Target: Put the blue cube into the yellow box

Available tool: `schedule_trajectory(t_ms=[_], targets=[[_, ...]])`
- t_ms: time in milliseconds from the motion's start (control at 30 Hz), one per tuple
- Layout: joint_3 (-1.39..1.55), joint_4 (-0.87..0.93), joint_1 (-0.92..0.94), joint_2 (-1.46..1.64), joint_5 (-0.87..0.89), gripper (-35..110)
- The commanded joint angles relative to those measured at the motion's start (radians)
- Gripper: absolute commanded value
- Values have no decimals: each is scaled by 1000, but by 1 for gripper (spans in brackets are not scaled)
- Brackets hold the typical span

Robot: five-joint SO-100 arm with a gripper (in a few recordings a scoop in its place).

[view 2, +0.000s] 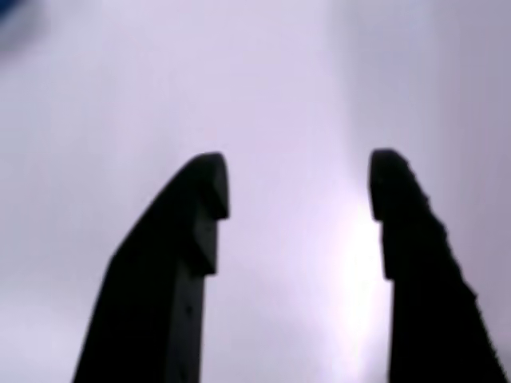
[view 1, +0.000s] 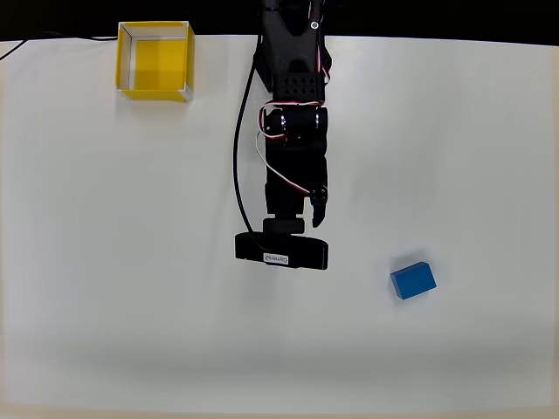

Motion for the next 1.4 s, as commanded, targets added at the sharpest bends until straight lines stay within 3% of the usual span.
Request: schedule_trajectory(t_ms=[0, 333, 500, 767, 1000, 1367], targets=[[-308, -60, -41, -130, 110, 17], [-793, 35, -110, -515, 468, 51], [-1009, 192, -153, -669, 666, 65], [-1264, 380, -253, -877, 996, 67], [-1301, 448, -324, -1003, 1198, 66], [-1427, 494, -403, -1197, 1328, 66]])
